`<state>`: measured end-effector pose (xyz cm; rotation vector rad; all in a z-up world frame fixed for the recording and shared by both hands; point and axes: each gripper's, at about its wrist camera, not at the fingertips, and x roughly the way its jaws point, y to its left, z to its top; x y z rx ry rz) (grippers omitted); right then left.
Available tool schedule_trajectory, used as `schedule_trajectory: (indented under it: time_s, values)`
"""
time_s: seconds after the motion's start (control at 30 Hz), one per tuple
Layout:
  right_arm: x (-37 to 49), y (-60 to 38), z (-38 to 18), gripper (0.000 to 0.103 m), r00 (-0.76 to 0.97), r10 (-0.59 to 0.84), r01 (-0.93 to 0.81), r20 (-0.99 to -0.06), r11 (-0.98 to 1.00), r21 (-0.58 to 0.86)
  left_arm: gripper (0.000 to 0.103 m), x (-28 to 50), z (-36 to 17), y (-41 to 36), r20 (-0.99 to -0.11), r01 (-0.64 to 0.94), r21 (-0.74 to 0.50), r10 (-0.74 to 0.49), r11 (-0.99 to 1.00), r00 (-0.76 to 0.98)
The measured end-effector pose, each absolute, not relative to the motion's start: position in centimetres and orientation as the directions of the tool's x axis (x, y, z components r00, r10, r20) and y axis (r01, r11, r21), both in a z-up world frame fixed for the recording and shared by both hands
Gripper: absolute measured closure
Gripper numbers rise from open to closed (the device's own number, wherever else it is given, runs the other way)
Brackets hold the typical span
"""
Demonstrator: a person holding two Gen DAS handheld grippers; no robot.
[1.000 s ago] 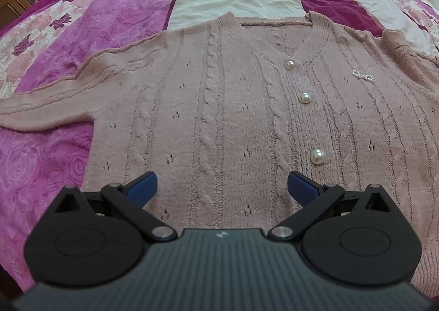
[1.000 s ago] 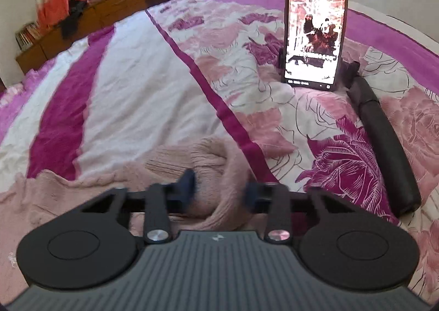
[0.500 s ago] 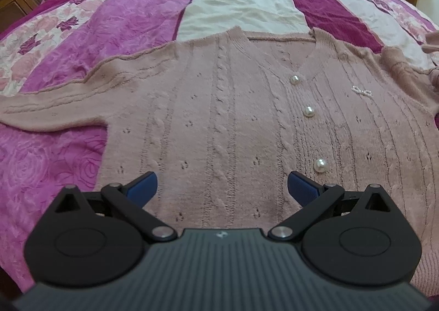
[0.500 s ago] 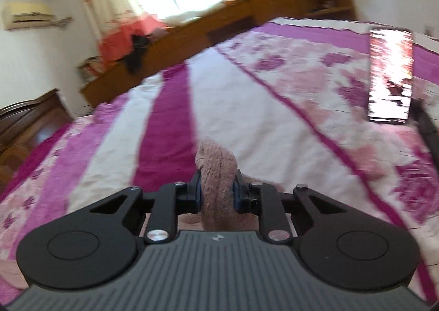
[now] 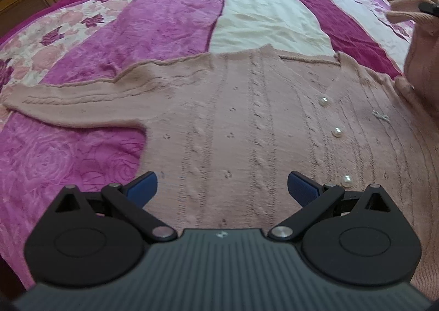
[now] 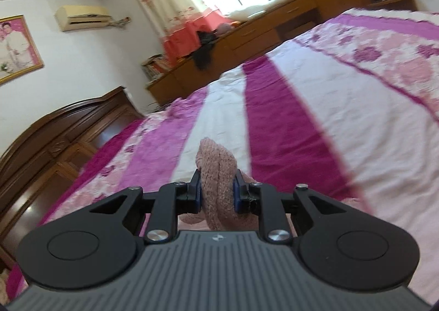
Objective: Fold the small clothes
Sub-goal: 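Carry the held sleeve across the cardigan body and open the right gripper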
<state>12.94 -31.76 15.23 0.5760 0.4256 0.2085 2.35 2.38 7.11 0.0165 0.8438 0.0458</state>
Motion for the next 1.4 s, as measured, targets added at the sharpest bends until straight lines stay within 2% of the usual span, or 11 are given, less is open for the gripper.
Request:
schedule_trajectory:
  time_s: [0.23, 0.57, 0.67, 0.73, 0.8, 0.9, 1.1, 1.4]
  values:
    - [13.8, -23.2, 14.4, 0.080, 0.861, 0.392, -0.150, -0.326, 0.806, 0.573, 0.000, 2.5, 7.3, 5.3, -0.736, -0.090, 0.015, 0.071, 0.996, 0.673]
    - [15.6, -14.8, 5.0, 0.078, 0.726, 0.460, -0.128, -0.512, 0.821, 0.556, 0.000, 2.9, 7.2, 8.3, -0.729, -0.132, 0.007, 0.095, 0.991, 0.678]
    - [15.8, -14.0, 3.1, 0.067, 0.690, 0.474, -0.125, -0.547, 0.822, 0.555, 0.000, 3.4, 7.4, 8.6, -0.723, -0.128, 0.008, 0.094, 0.992, 0.685]
    - [15.5, -13.6, 2.7, 0.052, 0.688, 0.470, -0.131, -0.552, 0.829, 0.543, 0.000, 3.9, 7.6, 8.6, -0.719, -0.121, 0.007, 0.089, 0.993, 0.690]
    - [14.9, -13.4, 2.9, 0.041, 0.693, 0.472, -0.144, -0.545, 0.832, 0.536, 0.000, 4.5, 7.6, 8.4, -0.714, -0.111, 0.010, 0.085, 0.994, 0.695]
    - [14.0, -14.2, 4.0, 0.032, 0.695, 0.479, -0.151, -0.535, 0.826, 0.543, 0.000, 5.4, 7.7, 7.8, -0.709, -0.090, 0.021, 0.078, 0.996, 0.701]
    - [11.8, -17.6, 6.2, 0.031, 0.709, 0.472, -0.119, -0.524, 0.812, 0.571, 0.000, 6.9, 7.2, 5.9, -0.702, -0.026, 0.063, 0.063, 0.998, 0.709]
    - [7.2, -22.9, 5.0, 0.031, 0.698, 0.398, 0.034, -0.596, 0.812, 0.582, 0.000, 9.0, 5.4, 2.4, -0.701, 0.134, 0.109, -0.019, 0.985, 0.713]
